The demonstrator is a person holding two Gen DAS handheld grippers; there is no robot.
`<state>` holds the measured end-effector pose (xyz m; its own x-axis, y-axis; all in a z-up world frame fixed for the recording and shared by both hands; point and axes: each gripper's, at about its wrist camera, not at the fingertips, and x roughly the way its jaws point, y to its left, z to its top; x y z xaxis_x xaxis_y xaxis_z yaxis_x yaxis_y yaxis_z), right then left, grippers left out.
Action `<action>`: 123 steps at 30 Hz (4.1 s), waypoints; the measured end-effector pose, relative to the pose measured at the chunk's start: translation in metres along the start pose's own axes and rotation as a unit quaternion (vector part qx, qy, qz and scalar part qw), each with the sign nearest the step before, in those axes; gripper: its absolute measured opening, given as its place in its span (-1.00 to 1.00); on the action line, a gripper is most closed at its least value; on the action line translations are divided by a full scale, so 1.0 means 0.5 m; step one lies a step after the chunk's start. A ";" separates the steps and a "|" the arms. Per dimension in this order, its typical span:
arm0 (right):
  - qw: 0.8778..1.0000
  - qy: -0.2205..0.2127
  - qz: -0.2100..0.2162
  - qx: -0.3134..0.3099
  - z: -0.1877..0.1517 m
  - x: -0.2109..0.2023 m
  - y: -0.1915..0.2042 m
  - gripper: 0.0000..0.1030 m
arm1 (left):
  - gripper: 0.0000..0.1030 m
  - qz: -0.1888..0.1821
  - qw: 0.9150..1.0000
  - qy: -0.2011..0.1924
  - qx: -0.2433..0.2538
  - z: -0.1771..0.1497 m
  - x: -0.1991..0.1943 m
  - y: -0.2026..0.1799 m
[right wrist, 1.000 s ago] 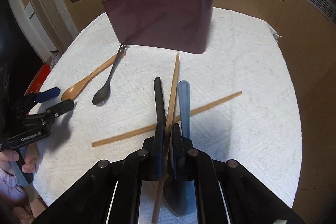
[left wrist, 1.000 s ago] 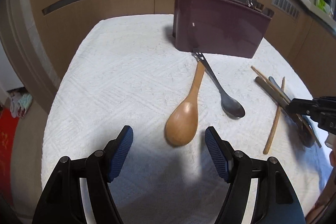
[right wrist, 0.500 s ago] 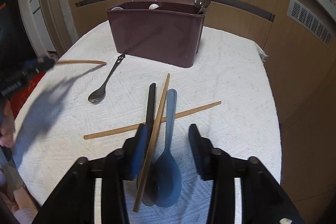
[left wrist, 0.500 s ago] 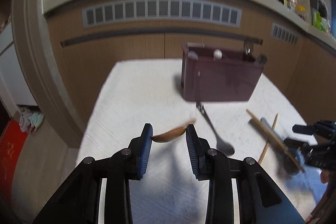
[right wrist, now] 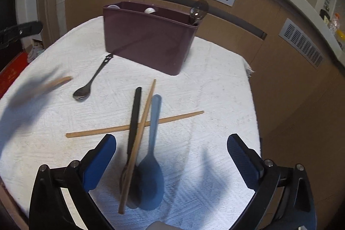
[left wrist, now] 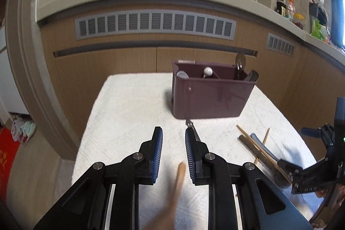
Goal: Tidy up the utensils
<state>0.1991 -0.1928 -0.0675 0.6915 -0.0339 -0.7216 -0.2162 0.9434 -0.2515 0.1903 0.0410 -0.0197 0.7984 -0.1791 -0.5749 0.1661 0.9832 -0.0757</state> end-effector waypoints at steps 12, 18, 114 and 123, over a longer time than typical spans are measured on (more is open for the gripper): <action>0.998 0.030 0.047 0.025 0.000 0.029 0.007 -0.02 | -0.09 -0.052 0.987 0.152 0.010 -0.047 0.136 -0.066; 0.997 0.035 0.049 0.045 -0.021 0.029 -0.021 0.04 | -0.08 -0.031 0.987 0.148 0.055 -0.087 0.124 -0.096; 0.980 -0.002 0.191 0.053 0.063 0.010 -0.003 -0.80 | -0.77 -0.034 0.990 0.134 0.015 0.027 0.144 -0.046; 0.979 -0.001 0.191 0.068 0.054 0.010 -0.016 -0.80 | -0.23 0.006 0.966 0.246 0.082 0.015 0.281 -0.061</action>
<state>0.2228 -0.1919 -0.0517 0.5794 0.3298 -0.7453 -0.3658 0.9224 0.1237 0.3017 -0.0146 -0.0922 0.4360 -0.0895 -0.8955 0.2794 0.9593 0.0402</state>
